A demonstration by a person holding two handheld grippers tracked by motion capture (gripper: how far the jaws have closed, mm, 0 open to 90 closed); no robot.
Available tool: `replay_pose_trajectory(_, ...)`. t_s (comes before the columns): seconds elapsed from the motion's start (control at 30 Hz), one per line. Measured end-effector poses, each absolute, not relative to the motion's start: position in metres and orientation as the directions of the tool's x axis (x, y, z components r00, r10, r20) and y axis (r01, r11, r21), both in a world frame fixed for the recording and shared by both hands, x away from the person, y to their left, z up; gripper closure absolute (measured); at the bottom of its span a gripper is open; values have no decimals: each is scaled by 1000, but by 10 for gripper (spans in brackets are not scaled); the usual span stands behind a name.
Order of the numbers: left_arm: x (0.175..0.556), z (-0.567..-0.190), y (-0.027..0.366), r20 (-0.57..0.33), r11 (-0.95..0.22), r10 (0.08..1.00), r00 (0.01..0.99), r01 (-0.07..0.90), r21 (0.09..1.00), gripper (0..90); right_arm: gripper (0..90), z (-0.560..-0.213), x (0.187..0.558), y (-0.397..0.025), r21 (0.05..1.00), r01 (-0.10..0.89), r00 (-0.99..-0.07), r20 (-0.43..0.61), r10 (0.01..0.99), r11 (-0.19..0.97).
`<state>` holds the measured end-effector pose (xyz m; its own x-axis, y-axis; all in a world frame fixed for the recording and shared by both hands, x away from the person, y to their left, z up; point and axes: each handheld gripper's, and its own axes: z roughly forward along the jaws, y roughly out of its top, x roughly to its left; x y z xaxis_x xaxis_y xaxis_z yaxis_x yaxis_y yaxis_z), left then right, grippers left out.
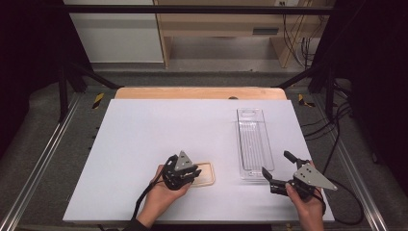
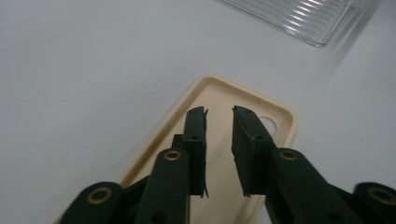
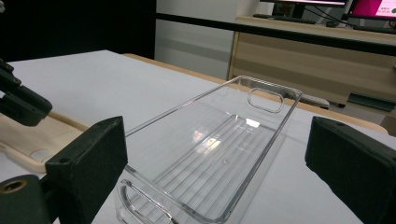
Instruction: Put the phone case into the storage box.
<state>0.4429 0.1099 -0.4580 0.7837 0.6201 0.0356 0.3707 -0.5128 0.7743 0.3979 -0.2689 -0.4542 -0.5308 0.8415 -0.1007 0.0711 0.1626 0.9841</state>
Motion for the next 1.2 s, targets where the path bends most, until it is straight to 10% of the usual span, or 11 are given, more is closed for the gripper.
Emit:
replay_pose_trajectory(0.47,450,-456,146,89,-487,645,759,318,813,167,57,-453,396,-271,987,69,-515,-92,852,148)
replay_pose_trajectory(1.2,459,-467,170,63,-489,658,750,362,794,100,56,-454,398,-273,991,59,-514,-72,855,119)
